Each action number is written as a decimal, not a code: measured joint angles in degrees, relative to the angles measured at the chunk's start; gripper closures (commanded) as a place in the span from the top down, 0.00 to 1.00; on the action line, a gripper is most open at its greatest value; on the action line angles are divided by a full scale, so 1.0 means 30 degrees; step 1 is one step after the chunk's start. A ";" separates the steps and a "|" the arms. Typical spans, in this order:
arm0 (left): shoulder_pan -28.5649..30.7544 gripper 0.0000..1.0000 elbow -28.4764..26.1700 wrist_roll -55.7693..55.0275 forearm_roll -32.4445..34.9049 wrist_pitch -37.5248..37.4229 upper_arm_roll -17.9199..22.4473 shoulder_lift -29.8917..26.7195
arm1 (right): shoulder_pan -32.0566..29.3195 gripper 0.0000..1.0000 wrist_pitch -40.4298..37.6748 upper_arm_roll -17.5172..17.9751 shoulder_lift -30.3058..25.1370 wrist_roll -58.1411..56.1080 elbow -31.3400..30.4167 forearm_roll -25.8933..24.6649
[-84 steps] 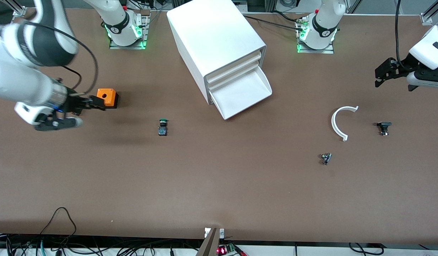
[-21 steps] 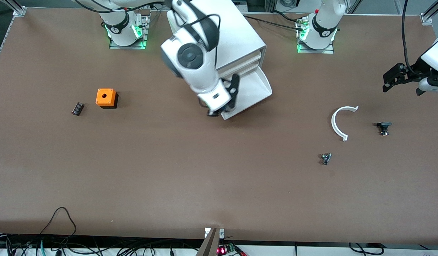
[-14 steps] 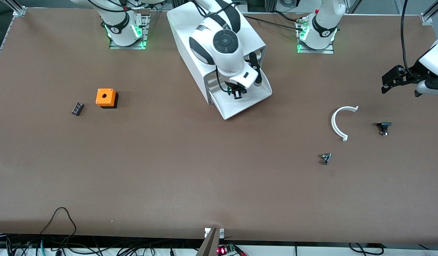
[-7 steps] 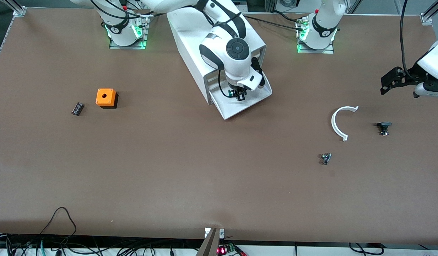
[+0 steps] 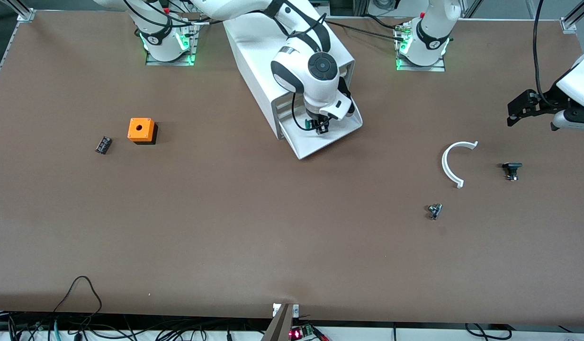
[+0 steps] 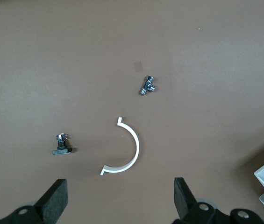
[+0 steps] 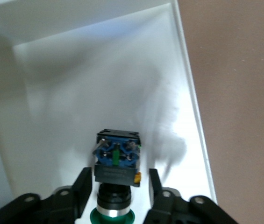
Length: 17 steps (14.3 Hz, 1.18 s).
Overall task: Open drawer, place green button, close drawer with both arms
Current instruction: 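Lower the button into the open drawer and open the right gripper, then withdraw the right gripper while the left gripper reaches the drawer front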
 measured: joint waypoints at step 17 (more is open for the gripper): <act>-0.1491 1.00 -0.0848 -0.6441 -0.1458 0.5317 -0.2151 0.4313 | -0.1415 1.00 -0.3637 -0.2354 -0.4209 0.5647 0.3936 0.0006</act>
